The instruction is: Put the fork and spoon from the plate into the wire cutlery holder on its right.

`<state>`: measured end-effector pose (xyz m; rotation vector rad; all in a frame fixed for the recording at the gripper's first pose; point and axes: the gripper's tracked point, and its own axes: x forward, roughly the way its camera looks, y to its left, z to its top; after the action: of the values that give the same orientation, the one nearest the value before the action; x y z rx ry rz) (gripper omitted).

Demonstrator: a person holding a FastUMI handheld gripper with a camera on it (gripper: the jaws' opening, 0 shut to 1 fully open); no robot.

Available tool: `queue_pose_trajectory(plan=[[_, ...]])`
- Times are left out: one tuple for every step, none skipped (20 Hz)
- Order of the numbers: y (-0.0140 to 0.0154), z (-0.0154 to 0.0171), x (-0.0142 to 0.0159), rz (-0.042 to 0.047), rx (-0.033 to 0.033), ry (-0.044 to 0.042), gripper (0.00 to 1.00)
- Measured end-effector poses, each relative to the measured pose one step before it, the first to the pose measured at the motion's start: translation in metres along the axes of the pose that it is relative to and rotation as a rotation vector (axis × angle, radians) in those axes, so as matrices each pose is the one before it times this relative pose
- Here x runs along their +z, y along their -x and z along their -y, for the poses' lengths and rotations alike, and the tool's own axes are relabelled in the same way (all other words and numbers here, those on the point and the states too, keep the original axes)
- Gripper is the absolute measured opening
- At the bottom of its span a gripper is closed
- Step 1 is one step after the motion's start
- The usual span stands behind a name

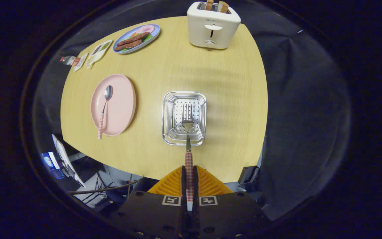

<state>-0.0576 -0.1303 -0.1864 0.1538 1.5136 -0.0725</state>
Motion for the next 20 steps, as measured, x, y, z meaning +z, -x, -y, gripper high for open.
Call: queue_pose_trajectory(plan=[[-0.00083, -0.00074, 0.00286, -0.00308, 0.00809, -0.00855, 0.05], [-0.00146, -0.00195, 0.00124, -0.00499, 0.01542, -0.00428, 0.05], [-0.00096, -0.00142, 0.0016, 0.00203, 0.00996, -0.00834, 0.06], [0.00003, -0.00058, 0.00089, -0.00163, 0.00715, -0.00523, 0.08], [0.00004, -0.00062, 0.00395, 0.00974, 0.00478, 0.00275, 0.09], [0.00045, 0.00086, 0.00232, 0.01247, -0.00369, 0.00232, 0.13], [0.00176, 0.00016, 0.00385, 0.01544, -0.00438, 0.00208, 0.16], [0.00239, -0.00118, 0.00295, 0.01739, 0.00027, 0.00273, 0.16], [0.00013, -0.00151, 0.00134, 0.01716, 0.00638, 0.00382, 0.17], [0.00521, -0.00268, 0.0031, 0.02235, 0.00497, 0.00525, 0.26], [0.00322, -0.00205, 0.00332, 0.02045, 0.00042, 0.00618, 0.39], [0.0033, -0.0021, 0.00319, 0.02997, -0.00077, 0.00546, 0.51], [0.00357, -0.0023, 0.00458, 0.03396, -0.00467, 0.01021, 0.64], [0.00483, -0.00601, 0.00434, 0.03842, 0.00843, 0.01699, 0.68], [0.00374, -0.00874, 0.00549, 0.04101, 0.01624, 0.02344, 0.72], [0.00435, -0.00936, 0.00493, 0.0421, 0.01595, 0.02557, 0.77], [0.00349, -0.00715, 0.00792, 0.04782, 0.01005, 0.00188, 0.78], [0.00335, -0.01159, 0.00804, 0.05023, 0.01973, -0.01035, 0.79], [0.00165, -0.01234, 0.00857, 0.05103, 0.01829, -0.01421, 0.84], [0.0003, -0.01295, 0.00919, 0.06808, 0.02202, -0.01847, 0.89]])
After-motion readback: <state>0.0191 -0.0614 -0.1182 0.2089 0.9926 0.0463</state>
